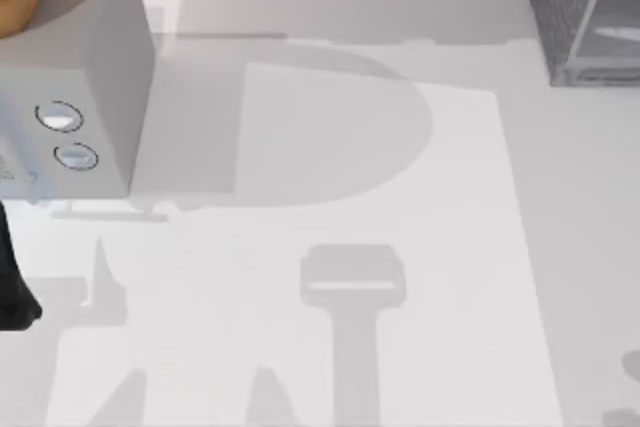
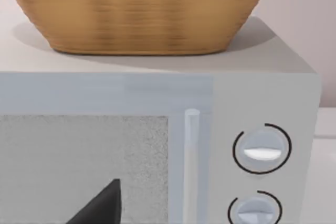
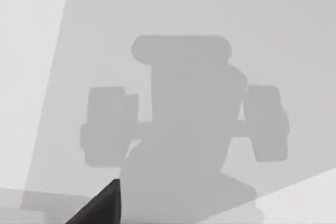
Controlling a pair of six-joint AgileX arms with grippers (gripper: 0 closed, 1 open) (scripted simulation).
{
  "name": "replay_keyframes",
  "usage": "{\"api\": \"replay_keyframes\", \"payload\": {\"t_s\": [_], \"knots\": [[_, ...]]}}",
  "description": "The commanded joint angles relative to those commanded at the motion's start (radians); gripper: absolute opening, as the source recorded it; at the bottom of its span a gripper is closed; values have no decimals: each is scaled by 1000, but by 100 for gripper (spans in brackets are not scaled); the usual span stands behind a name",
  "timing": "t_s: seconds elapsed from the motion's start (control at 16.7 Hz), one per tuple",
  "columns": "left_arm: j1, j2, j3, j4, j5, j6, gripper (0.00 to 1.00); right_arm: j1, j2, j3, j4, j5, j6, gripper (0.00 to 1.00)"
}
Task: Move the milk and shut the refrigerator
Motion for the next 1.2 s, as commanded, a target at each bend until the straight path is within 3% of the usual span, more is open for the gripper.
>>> {"api": "replay_keyframes", "payload": {"t_s": [0.78, 1.02, 1.2], "knots": [[0, 0, 0, 0, 0, 0, 100, -1193, 1378, 418, -5, -593, -1369, 100], [0, 0, 0, 0, 0, 0, 100, -1411, 1612, 480, 40, -708, -1600, 100], [0, 0, 0, 0, 0, 0, 100, -1473, 1678, 498, 56, -743, -1663, 100]]}}
